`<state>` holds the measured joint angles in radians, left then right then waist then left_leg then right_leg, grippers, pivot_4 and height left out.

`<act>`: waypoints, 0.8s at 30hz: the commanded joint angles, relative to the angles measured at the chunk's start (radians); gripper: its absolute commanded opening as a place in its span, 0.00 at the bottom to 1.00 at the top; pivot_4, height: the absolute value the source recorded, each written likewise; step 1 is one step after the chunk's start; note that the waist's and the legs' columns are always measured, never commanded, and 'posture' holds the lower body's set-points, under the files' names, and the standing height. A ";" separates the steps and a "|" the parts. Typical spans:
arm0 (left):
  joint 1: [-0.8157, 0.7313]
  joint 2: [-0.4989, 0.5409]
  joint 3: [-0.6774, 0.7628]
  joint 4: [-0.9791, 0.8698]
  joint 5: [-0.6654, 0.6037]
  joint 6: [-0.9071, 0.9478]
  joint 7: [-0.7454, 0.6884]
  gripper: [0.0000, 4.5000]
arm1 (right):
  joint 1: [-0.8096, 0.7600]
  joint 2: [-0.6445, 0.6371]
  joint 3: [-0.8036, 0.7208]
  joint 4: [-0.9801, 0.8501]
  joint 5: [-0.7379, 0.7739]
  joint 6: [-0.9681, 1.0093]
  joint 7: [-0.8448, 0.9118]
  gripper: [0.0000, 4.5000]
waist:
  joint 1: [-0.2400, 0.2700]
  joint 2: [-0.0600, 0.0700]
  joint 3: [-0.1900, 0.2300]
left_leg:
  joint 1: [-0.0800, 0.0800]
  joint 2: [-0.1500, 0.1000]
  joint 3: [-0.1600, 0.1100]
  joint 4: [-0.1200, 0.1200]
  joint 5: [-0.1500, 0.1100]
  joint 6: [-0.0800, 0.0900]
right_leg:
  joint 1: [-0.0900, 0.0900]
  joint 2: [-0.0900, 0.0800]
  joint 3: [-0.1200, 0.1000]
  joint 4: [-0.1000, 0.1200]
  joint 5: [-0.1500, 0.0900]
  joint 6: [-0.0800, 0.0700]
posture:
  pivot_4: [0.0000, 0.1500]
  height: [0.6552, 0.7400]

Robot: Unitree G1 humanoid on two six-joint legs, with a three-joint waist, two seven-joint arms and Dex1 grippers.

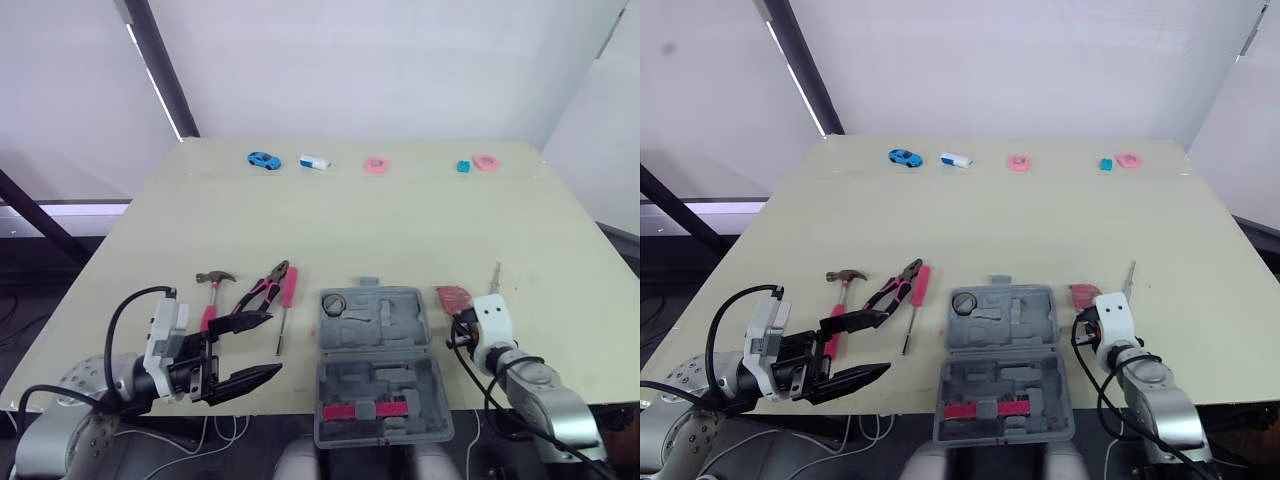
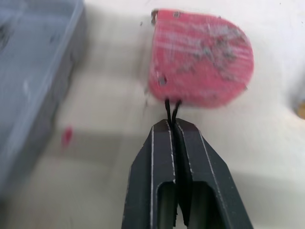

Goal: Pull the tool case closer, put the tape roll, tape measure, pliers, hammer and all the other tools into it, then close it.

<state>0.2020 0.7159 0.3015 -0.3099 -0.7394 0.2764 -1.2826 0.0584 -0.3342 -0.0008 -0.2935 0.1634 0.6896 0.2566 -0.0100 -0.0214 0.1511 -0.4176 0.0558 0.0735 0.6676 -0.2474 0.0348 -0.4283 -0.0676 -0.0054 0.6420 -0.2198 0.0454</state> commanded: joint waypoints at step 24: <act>-0.057 -0.097 -0.065 0.058 0.022 -0.189 -0.114 1.00 | 0.542 -0.120 -0.048 -0.267 0.049 -0.145 0.180 0.01 | 0.008 -0.003 -0.002 | 0.002 0.002 -0.002 0.001 0.000 0.000 | 0.000 0.000 -0.001 0.000 -0.003 0.004 | 1.00 1.00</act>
<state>0.1436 0.6233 0.2330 -0.2498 -0.7100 0.1082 -1.3839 0.5801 -0.4497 -0.0380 -0.5695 0.2101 0.5452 0.4294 -0.0023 -0.0248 0.1487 -0.4159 0.0574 0.0717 0.6682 -0.2476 0.0346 -0.4279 -0.0681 -0.0059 0.6416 -0.2225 0.0493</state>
